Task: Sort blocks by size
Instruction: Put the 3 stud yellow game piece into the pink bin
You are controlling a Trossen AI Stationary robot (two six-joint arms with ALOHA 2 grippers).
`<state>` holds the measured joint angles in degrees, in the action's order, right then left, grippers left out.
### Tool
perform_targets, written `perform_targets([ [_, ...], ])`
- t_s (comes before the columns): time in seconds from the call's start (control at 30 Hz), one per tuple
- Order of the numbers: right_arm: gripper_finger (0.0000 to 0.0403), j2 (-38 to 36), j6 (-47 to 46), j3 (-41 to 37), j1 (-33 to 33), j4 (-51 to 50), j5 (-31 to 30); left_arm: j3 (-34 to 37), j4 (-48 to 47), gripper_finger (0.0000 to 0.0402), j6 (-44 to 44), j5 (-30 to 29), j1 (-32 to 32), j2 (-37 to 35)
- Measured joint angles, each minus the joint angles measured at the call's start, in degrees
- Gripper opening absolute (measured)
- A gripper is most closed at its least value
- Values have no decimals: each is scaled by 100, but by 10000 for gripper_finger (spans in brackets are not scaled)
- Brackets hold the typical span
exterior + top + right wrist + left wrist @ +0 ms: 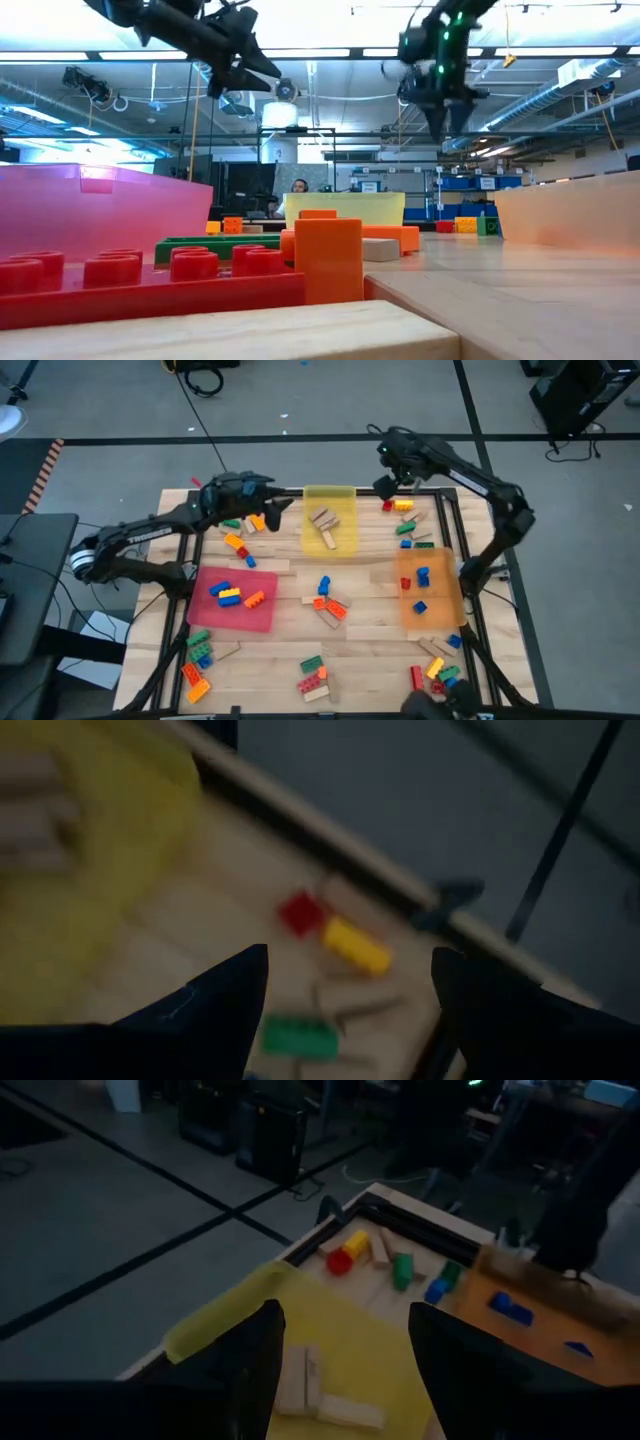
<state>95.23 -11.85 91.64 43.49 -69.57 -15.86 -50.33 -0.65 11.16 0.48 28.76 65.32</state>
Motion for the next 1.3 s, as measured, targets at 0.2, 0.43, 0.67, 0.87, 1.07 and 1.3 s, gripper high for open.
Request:
perform_targets([
  [0.2,290,670,934,2,425,-295,293,31,-20,225,0,-1,-70,-40],
  [0.43,278,1258,2188,7,472,-303,234,31,-117,225,-8,0,-70,-40],
  [0.67,259,1821,3147,7,472,-532,172,31,-234,225,1,219,-77,-40],
  [0.87,244,2158,3562,7,527,-572,36,31,-281,225,2,419,-81,-40],
  [1.07,234,2467,3823,2,724,-547,5,31,-356,225,5,425,-81,-38],
  [1.3,211,2641,4063,-1,947,-332,-31,31,-450,225,5,430,-81,-35],
])
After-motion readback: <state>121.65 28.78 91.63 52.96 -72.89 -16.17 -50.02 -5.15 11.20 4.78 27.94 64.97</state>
